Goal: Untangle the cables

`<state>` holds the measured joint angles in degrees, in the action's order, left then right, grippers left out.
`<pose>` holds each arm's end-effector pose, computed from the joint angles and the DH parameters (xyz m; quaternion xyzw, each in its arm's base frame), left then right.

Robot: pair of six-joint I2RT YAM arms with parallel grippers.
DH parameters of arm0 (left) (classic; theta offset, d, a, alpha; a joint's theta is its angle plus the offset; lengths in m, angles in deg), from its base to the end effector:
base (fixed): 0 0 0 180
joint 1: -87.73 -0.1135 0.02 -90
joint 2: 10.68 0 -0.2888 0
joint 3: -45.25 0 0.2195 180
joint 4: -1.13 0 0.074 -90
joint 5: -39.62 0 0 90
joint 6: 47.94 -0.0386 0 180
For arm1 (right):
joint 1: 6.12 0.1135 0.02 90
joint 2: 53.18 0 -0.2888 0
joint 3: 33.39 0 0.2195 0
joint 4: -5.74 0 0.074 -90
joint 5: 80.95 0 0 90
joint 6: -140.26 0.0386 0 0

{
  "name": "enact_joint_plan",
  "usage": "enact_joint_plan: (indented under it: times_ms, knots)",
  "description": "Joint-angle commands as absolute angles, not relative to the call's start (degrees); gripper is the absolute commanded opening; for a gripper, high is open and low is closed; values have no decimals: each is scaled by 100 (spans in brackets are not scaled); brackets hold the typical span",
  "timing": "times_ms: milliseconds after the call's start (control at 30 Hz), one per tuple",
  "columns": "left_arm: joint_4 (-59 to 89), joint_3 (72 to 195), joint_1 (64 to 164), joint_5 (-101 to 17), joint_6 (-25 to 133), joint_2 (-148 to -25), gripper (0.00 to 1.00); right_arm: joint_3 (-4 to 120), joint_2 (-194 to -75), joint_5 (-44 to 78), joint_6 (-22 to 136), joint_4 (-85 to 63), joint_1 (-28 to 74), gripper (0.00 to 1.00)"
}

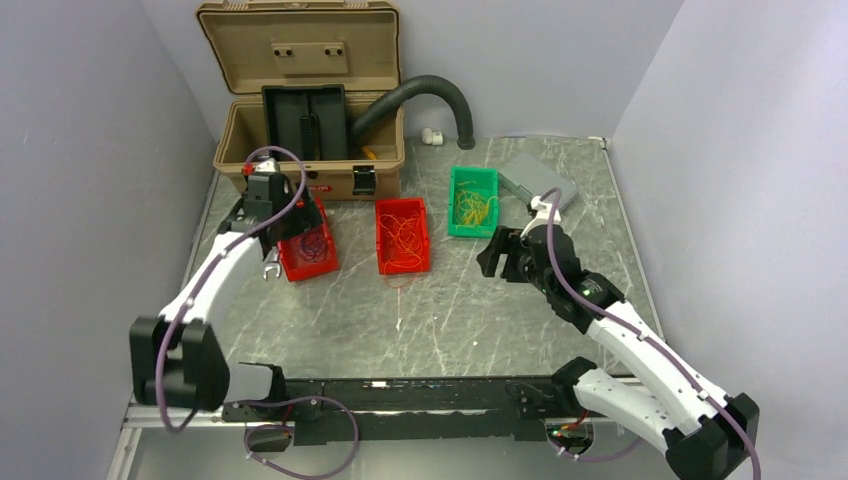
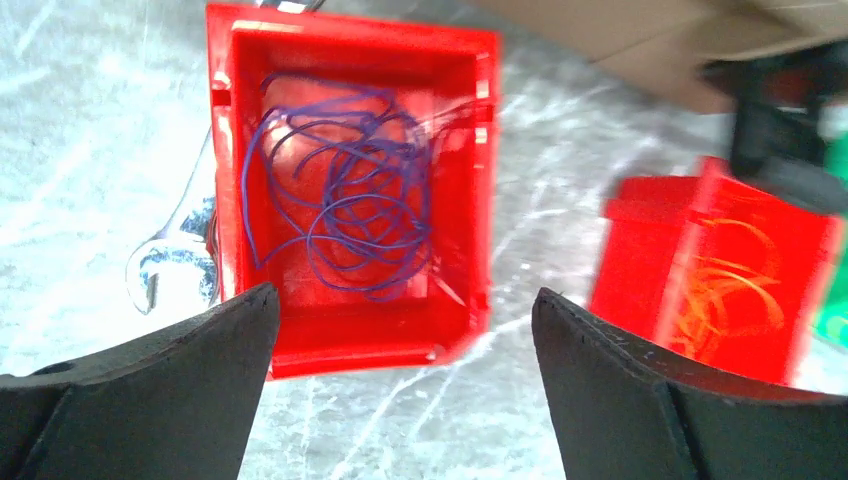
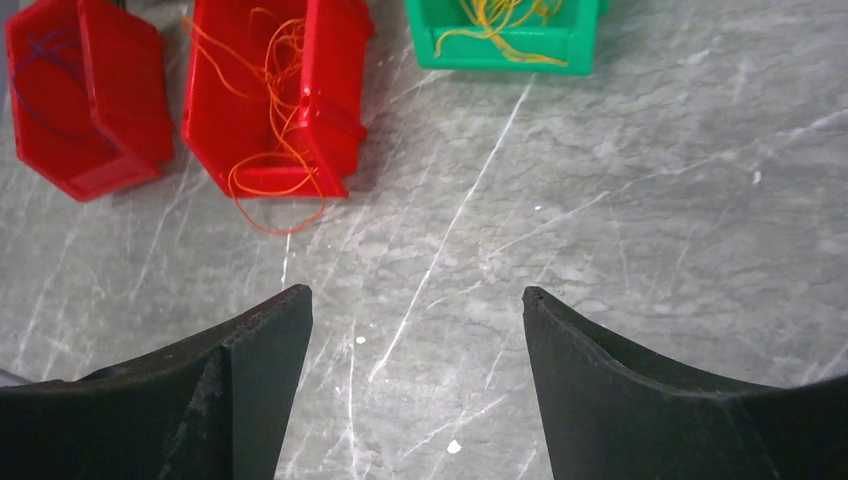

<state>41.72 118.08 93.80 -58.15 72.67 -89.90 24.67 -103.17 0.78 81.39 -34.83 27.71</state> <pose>0.2598 -0.0224 0.2907 -0.2215 0.9017 -0.0553 0.3671 0.1246 0.0768 0.3052 0.0141 0.8750 0.2043 0.4386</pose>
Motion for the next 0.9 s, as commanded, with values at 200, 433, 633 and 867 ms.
enact_joint_plan:
  times_ms: [200,433,633,867]
  knots:
    - [4625,11297,9380,-4244,6668,-6791,99,2748,-9746,392,8049,-3661,2182,80]
    - [4203,10472,9380,-3591,6325,-5402,99,2011,-8861,1062,7617,-2769,2182,84]
    - [3847,9565,9380,-3791,6396,-4227,99,1418,-8026,935,7740,-2401,2177,89]
    - [3800,9026,9381,-4553,6463,-3267,99,1190,-7600,729,7171,-2452,2173,89]
